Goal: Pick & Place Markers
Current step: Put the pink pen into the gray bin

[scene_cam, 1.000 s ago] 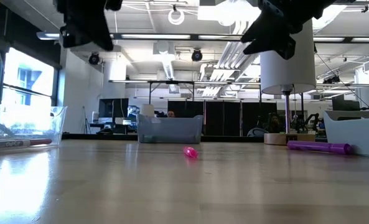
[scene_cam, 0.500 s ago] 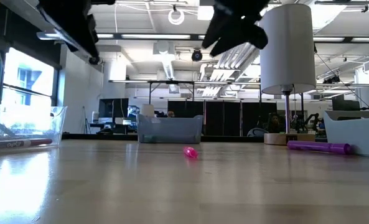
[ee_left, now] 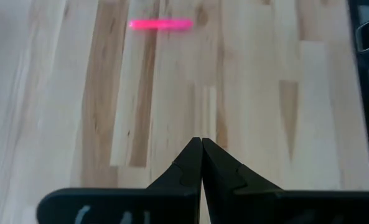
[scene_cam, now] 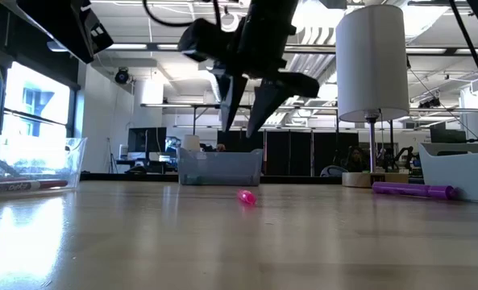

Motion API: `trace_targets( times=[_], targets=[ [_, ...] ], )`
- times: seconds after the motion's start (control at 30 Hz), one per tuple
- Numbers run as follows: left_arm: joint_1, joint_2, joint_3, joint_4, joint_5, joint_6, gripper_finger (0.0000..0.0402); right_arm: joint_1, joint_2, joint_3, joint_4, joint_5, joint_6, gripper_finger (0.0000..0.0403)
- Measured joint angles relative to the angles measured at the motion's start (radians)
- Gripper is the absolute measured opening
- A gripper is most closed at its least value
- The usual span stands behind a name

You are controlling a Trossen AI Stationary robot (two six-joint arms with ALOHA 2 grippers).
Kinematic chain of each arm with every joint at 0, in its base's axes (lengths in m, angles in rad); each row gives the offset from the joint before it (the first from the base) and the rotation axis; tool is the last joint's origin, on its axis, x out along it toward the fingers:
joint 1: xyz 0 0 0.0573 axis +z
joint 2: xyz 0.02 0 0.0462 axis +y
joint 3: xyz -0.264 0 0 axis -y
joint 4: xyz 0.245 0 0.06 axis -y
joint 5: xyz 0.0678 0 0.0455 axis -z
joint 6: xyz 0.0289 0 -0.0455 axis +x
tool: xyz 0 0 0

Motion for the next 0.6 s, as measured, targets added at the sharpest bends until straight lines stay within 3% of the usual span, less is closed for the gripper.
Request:
trace_targets(
  times=[0.2, 0.6],
  targets=[
    [0.000, -0.011, 0.001, -0.021, 0.008, 0.023, 0.0000, 0.000, 0.107, 0.037, 0.001, -0.057, 0.068, 0.0188],
    [0.000, -0.010, 0.001, -0.026, 0.037, 0.049, 0.0000, -0.008, 0.209, 0.036, -0.004, -0.126, 0.156, 0.0181]
  ],
)
